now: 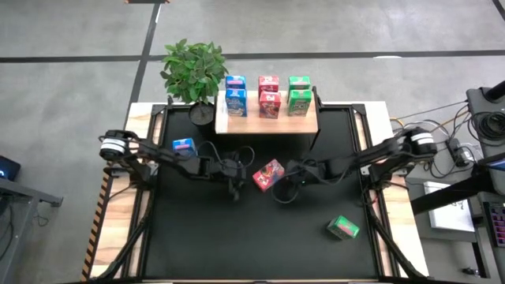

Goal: Stack cereal on shelf
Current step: Put the red cereal box aligned with the other red cereal boxes on the shelf

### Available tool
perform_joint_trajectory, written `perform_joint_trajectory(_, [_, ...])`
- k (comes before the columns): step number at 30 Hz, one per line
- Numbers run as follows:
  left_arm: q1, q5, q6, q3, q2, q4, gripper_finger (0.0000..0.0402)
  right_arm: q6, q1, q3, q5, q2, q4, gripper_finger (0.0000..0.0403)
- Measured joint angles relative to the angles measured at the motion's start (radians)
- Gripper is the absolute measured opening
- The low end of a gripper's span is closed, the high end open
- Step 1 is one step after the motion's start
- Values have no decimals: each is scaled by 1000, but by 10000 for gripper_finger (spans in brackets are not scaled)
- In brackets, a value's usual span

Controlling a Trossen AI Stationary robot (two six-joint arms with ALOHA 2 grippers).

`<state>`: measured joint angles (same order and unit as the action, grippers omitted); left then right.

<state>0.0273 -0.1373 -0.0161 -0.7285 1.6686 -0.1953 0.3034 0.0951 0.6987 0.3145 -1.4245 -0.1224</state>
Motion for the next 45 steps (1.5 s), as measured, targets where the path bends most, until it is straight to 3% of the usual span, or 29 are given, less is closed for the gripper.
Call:
perform_joint_trajectory(7, [-2,-50,-27,9,78,-153,84,-9,10,0,-25,-105,75,9])
perform_joint_trajectory(17, [-2,-56,11,2,159,-238,84,-7,16,6,-61,-168,212,9])
perform_joint_trajectory(37, [5,184,354,-23,26,-222,84,70,20,49,-96,-101,189,9])
perform_joint_trajectory(45, [5,209,534,-25,-7,-228,84,131,24,52,-158,-50,167,9])
